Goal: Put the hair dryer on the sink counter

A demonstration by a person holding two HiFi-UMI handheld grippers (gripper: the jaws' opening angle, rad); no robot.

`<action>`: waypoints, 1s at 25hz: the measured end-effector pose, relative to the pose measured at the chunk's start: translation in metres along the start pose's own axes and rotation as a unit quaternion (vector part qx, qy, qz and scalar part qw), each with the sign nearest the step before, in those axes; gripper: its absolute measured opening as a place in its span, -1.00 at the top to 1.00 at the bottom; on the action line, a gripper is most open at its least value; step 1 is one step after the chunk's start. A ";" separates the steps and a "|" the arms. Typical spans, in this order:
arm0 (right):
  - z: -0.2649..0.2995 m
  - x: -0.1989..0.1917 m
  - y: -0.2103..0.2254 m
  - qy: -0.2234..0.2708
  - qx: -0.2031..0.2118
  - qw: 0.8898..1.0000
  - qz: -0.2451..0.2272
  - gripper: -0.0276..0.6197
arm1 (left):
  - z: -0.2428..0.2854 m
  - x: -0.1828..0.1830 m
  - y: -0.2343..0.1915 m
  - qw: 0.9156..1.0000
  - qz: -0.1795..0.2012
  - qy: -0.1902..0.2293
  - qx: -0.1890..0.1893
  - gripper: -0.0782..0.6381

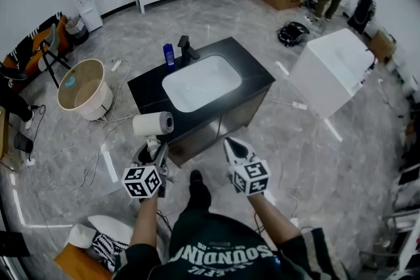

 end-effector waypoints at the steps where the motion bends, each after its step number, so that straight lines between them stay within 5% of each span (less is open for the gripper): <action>1: 0.015 0.005 0.004 -0.002 0.003 1.000 -0.002 0.91 | 0.010 0.007 -0.006 1.000 -0.001 0.000 0.003 0.18; 15: 0.229 0.077 0.048 -0.007 0.047 0.999 0.000 0.91 | 0.146 0.112 -0.108 0.999 -0.018 -0.023 0.045 0.18; 25: 0.306 0.097 0.055 -0.011 0.068 0.998 -0.014 0.91 | 0.196 0.147 -0.147 0.997 -0.028 -0.033 0.064 0.18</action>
Point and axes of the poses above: the fingertips, and each gripper's own axes: z forward along the fingers, y to its right, x out of its top, the point moved 5 cm from there along -z, backward along the fingers, and after that the axes turned 10 degrees about -z, right-handed, at the moved point
